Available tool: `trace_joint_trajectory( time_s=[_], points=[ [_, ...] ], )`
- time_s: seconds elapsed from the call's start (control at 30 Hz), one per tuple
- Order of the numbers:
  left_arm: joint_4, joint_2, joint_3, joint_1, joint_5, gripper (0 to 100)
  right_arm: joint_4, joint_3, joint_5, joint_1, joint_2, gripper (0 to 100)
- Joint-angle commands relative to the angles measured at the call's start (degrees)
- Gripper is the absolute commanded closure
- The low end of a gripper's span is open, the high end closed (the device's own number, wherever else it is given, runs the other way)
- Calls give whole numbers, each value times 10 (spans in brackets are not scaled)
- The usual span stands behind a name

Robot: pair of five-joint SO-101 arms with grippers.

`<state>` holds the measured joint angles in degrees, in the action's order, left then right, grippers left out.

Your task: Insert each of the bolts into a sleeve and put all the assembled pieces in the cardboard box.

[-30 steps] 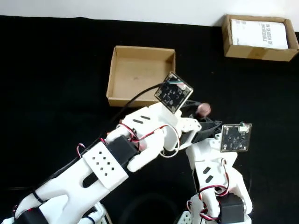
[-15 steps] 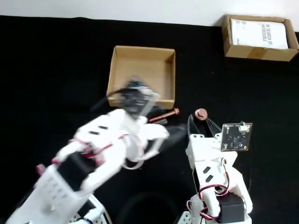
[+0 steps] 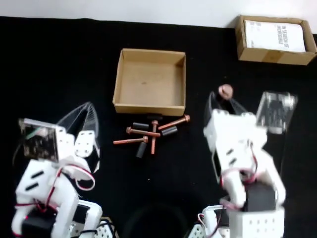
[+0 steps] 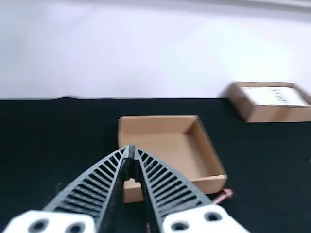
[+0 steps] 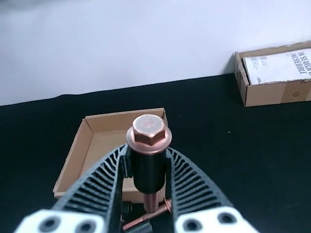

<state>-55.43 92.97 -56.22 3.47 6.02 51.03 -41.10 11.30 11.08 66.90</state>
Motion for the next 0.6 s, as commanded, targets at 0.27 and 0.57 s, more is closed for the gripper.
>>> trace_joint_trajectory(
  time_s=[0.27, 0.57],
  points=[
    [152, 108, -290, -167, 3, 992, -18, 344, -172, 51, -378, 991],
    [219, 107, -409, -189, 4, 992, -31, 425, -345, 124, -592, 991]
  ],
)
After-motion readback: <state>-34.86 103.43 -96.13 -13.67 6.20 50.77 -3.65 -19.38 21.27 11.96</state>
